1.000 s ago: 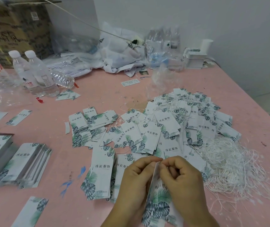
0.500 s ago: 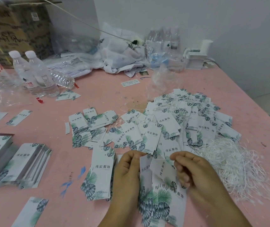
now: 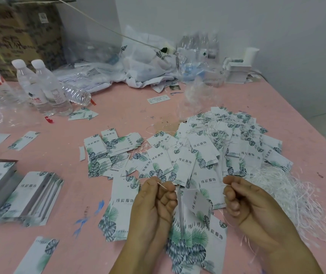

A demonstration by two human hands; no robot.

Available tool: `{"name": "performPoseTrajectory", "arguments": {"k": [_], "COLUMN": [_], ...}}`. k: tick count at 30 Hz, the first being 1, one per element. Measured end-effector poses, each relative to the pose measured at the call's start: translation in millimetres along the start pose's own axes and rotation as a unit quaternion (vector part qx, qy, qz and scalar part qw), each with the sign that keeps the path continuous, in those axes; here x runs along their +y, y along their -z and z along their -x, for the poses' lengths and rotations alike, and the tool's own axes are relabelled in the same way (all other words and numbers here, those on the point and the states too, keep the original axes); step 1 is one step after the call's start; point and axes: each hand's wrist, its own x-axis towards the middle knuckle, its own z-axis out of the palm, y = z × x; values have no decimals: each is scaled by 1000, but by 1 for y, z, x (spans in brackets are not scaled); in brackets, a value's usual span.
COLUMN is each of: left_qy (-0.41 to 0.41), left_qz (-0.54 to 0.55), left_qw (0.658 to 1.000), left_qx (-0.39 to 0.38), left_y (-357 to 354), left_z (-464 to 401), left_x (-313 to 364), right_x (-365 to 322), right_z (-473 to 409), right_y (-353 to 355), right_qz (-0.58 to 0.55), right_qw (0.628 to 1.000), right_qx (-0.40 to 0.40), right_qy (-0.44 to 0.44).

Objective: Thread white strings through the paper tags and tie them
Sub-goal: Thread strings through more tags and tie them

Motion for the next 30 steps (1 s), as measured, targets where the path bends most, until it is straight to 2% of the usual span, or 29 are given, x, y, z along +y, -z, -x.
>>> {"name": "performPoseTrajectory", "arguments": {"k": [3,8,13,23,30], "left_qy": [-7,-3,-2,-14,-17], "left_qz": [14,29,-25,-157,-207], "left_qw": [1000,991,995,978,967], "left_qx": [-25,-127,-95,-139,-148], "left_y": [-1,-6,-10,-9,-10], "left_z": [3,10,12,19,21], "left_x": [3,12,6,-6,-8], "right_x": [-1,3,8,15,21], "right_z": [4,11,14,17,20], "right_y": [-4,-13,-22,-28,-30], "right_qz": [-33,-38,14,111,215], "right_qw": [999,995,995,989,962], "right_qx": [-26,-87,-97,-72,-23], "right_qy": [2,-13,-26,63,167]}}
